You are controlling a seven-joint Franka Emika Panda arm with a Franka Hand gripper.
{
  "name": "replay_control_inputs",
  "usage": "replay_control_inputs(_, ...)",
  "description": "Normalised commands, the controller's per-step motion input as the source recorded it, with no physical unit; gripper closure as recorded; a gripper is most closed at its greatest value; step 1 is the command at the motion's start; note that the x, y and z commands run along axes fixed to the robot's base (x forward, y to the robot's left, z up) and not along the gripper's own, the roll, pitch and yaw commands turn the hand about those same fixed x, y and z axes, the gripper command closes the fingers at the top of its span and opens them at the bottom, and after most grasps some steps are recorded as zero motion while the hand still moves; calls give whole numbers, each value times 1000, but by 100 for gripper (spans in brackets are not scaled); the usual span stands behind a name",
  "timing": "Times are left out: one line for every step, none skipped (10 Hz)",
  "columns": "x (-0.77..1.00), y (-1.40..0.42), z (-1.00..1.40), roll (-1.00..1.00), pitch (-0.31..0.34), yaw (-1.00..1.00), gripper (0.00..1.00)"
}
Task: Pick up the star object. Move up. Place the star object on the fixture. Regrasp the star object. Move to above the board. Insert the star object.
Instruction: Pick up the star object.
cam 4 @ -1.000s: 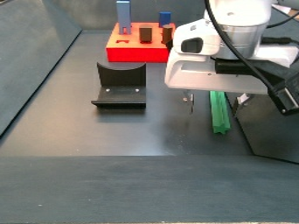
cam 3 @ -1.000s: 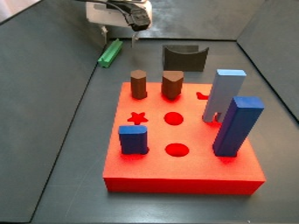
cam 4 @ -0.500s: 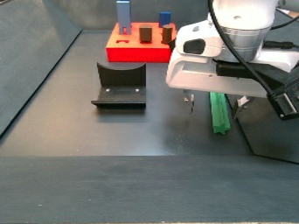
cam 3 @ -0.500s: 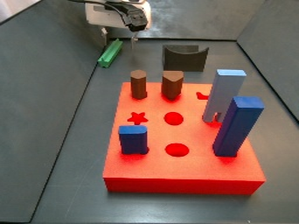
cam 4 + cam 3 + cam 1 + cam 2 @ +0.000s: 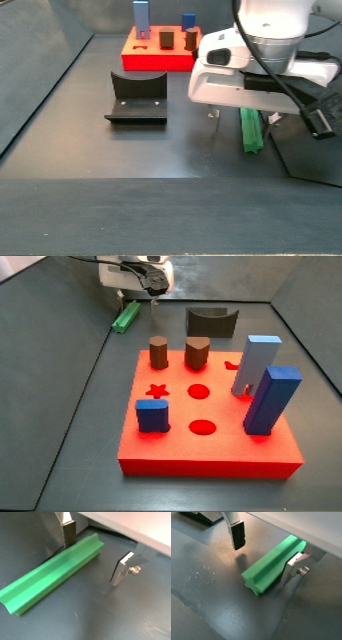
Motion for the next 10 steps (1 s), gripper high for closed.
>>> replay_control_inputs(300, 0, -523, -246, -3, -120, 0)
replay_control_inputs(329, 0, -586, -223, 0, -126, 0)
replay_control_inputs(197, 3, -520, -227, 0, -126, 0)
replay_control_inputs(0, 29, -151, -149, -39, -111, 0)
replay_control_inputs(-14, 0, 0, -29, -14, -126, 0)
replay_control_inputs(0, 23, 0, -4, 0, 0, 0)
replay_control_inputs(0, 0, 0, -20, -7, 0, 0)
replay_control_inputs(0, 0, -11, -27, 0, 0, 0)
replay_control_inputs(0, 0, 0, 0, 0, 0, 0)
replay_control_inputs(0, 0, 0, 0, 0, 0, 100)
